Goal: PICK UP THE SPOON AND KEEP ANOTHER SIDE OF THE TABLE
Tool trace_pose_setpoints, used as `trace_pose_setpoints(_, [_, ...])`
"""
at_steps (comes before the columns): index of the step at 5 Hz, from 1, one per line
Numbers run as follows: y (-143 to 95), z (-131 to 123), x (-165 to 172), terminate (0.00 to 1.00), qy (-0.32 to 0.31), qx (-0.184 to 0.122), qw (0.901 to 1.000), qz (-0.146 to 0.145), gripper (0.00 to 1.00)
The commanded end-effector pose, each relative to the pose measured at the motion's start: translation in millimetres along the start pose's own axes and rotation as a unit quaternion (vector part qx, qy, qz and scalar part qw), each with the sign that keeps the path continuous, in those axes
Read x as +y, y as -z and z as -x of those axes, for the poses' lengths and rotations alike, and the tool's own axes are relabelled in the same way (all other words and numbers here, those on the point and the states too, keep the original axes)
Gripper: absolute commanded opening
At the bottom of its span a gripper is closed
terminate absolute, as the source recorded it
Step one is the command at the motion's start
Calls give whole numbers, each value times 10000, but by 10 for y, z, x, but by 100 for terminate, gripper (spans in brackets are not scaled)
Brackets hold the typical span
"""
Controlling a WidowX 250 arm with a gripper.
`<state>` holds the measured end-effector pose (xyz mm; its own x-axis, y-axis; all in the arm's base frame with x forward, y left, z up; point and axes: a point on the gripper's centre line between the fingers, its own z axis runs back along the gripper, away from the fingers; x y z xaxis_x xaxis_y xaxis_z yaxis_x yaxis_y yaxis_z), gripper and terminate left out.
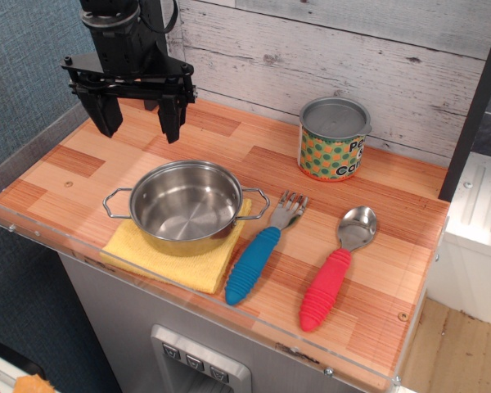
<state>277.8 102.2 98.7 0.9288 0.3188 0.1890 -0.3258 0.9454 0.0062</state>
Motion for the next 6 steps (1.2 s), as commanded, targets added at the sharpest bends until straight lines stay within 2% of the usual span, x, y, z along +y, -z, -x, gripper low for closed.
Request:
trace_pose_setpoints(1, [0,0,0,0,0,0,10000,0,100])
trace_pose_setpoints(2, [-52,-16,-254,0,-21,37,10000,-7,100])
trace_pose_setpoints(4, [-97,-47,-1011,0,349,-26,9990,272,100])
trace_pose_setpoints(5, [25,7,-1468,0,510,91,9982,313,100])
trace_pose_setpoints(6, [175,125,-1779,0,801,194,9959,383,100])
